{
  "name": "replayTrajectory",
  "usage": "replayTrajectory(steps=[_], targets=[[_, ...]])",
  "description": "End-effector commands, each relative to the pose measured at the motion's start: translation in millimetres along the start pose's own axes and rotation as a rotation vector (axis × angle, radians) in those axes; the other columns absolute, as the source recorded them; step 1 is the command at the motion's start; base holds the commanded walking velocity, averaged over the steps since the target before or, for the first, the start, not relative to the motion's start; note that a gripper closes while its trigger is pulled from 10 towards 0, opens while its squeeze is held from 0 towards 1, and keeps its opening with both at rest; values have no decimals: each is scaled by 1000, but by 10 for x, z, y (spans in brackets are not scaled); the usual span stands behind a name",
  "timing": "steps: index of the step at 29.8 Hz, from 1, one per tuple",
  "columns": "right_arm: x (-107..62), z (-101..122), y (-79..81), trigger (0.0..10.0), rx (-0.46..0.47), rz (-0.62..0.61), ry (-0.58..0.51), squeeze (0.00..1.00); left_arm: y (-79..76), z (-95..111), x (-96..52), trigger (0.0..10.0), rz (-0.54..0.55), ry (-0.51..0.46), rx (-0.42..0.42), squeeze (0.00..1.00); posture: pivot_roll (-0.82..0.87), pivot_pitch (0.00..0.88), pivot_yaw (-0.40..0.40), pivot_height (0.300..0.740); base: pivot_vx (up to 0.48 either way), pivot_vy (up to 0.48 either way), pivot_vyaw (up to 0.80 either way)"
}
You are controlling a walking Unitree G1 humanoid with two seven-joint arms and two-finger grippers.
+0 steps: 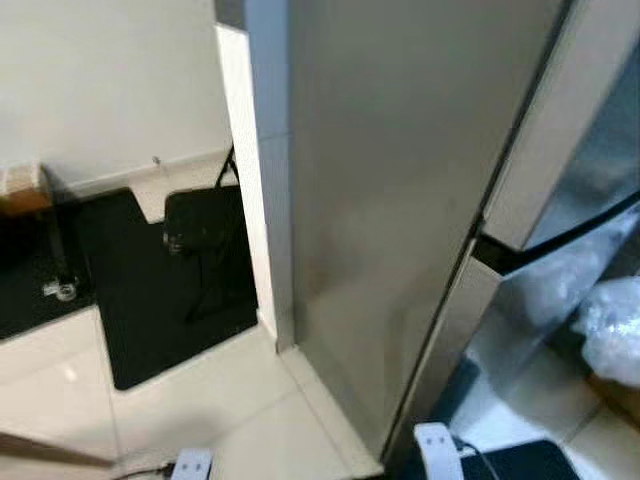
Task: Restocking fridge
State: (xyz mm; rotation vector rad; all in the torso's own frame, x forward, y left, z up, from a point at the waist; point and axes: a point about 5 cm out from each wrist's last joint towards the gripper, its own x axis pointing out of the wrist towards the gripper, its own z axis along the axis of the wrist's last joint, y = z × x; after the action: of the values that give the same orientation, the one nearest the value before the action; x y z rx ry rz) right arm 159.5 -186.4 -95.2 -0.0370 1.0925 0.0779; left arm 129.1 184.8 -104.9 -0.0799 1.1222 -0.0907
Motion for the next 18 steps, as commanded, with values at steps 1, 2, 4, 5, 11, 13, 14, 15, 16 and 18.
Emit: replayTrajectory(steps=[1, 2, 4, 5, 11, 13, 14, 15, 16, 18], targets=[[6, -5, 41, 10000, 6, 11, 4, 0, 0, -41, -5, 10000, 1, 12, -9, 0, -14, 0, 13, 740, 0, 0, 0], [5, -9, 38, 10000, 5, 10, 5, 0, -1, -41, -5, 10000, -1, 12, -8, 0, -14, 0, 13, 740, 0, 0, 0], [4, -13, 31, 10000, 4, 9, 6, 0, -14, -40, -3, 10000, -17, 12, -7, 0, -15, 0, 12, 740, 0, 0, 0], [3, -13, 28, 10000, 4, 8, 6, 0, -25, -42, -2, 10000, -28, 15, 0, 0, -16, 0, 11, 740, 0, -480, 0], [2, -4, 12, 10000, 2, 3, 5, 0, -42, -43, 1, 10000, -35, 14, -14, 0, -17, 0, 9, 740, 0, -480, 0], [2, -2, 8, 10000, 4, 2, 5, 0, -44, -40, 3, 10000, -29, 13, -24, 0, -19, 0, 10, 740, 0, -459, 0], [1, -4, 6, 10000, 6, 0, 7, 0, -44, -36, 4, 10000, -26, 9, -30, 0, -19, 0, 10, 740, 0, 0, 0], [1, -9, 6, 10000, 4, 1, 13, 0, -44, -34, 4, 10000, -25, 8, -33, 0, -19, 0, 10, 740, 0, 0, 0], [1, -9, 6, 10000, 4, 1, 13, 0, -44, -34, 4, 10000, -25, 8, -33, 0, -19, 0, 10, 740, 0, 0, 0], [1, -23, 6, 10000, 1, 3, 23, 0, -42, -32, 4, 10000, -23, 7, -35, 0, -19, 0, 10, 740, 0, 0, -775]])
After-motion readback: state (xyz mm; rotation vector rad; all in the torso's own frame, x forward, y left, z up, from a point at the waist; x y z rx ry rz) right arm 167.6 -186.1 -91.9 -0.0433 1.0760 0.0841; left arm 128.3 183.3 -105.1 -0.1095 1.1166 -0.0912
